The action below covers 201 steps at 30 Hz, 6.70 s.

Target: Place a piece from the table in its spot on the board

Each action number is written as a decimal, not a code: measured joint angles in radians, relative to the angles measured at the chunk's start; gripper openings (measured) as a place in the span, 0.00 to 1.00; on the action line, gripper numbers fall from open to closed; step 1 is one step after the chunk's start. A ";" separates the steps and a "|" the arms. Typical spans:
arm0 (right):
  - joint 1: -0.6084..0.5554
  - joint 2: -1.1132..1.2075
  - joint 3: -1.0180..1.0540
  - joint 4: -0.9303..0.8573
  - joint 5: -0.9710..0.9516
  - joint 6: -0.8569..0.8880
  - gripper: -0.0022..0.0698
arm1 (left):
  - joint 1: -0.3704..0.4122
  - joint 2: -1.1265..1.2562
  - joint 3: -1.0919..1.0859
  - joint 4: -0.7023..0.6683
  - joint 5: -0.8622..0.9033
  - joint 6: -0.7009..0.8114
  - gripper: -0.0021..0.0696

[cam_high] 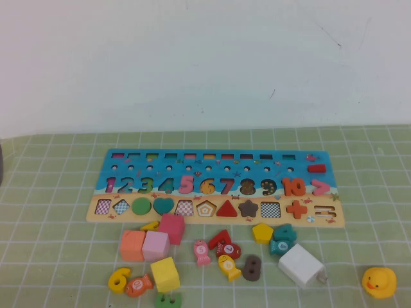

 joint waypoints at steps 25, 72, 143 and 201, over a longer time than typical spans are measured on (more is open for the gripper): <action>0.000 0.000 0.000 0.000 0.000 0.000 0.03 | 0.000 0.000 0.000 0.000 0.004 0.000 0.03; 0.000 0.000 0.000 0.000 0.000 0.000 0.03 | 0.000 0.022 -0.147 -0.819 -0.021 0.030 0.03; 0.000 0.000 0.000 0.000 0.000 0.000 0.03 | -0.245 1.806 -1.057 0.083 0.422 0.122 0.59; 0.000 0.000 0.000 0.000 0.000 0.000 0.03 | -0.258 1.653 -1.434 -0.126 0.711 0.154 0.36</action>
